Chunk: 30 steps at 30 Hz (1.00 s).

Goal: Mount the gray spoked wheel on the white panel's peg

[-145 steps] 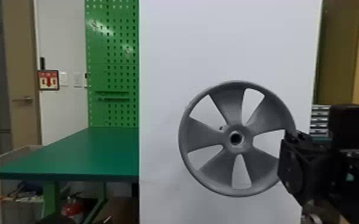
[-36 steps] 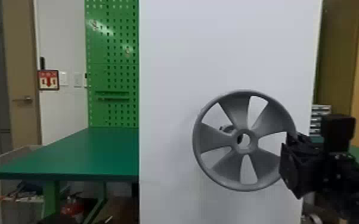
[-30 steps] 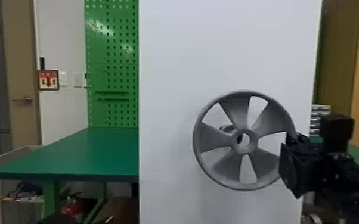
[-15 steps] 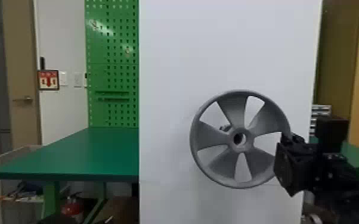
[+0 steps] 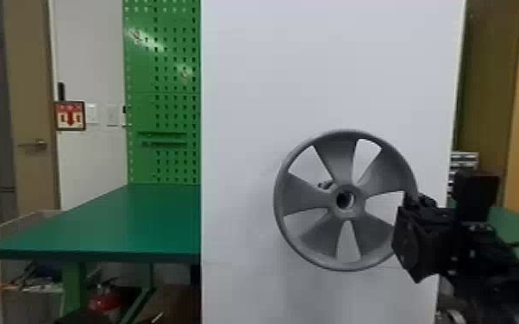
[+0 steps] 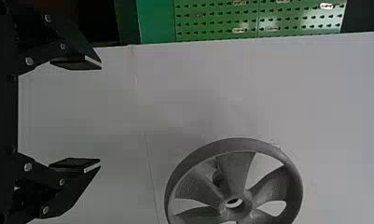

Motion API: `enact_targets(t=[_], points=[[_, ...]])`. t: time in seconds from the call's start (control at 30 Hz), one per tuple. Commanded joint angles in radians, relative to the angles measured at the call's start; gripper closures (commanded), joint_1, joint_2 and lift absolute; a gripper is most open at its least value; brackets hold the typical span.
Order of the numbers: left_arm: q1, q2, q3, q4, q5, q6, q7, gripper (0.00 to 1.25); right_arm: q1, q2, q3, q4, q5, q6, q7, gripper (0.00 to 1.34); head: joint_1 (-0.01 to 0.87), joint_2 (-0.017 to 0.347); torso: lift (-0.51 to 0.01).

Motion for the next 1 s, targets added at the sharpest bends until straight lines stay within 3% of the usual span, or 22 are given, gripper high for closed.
enact_targets(t=[0.0, 0.97], points=[[0.0, 0.0, 0.002, 0.0, 0.0, 0.0, 0.0, 0.5, -0.002, 0.002, 0.001, 0.015, -0.008, -0.005, 0.0, 1.17, 0.123, -0.008, -0.404], [0.0, 0.0, 0.003, 0.0, 0.002, 0.0, 0.0, 0.5, -0.017, 0.005, 0.005, 0.13, 0.012, -0.143, 0.017, 1.17, 0.123, -0.008, -0.404]])
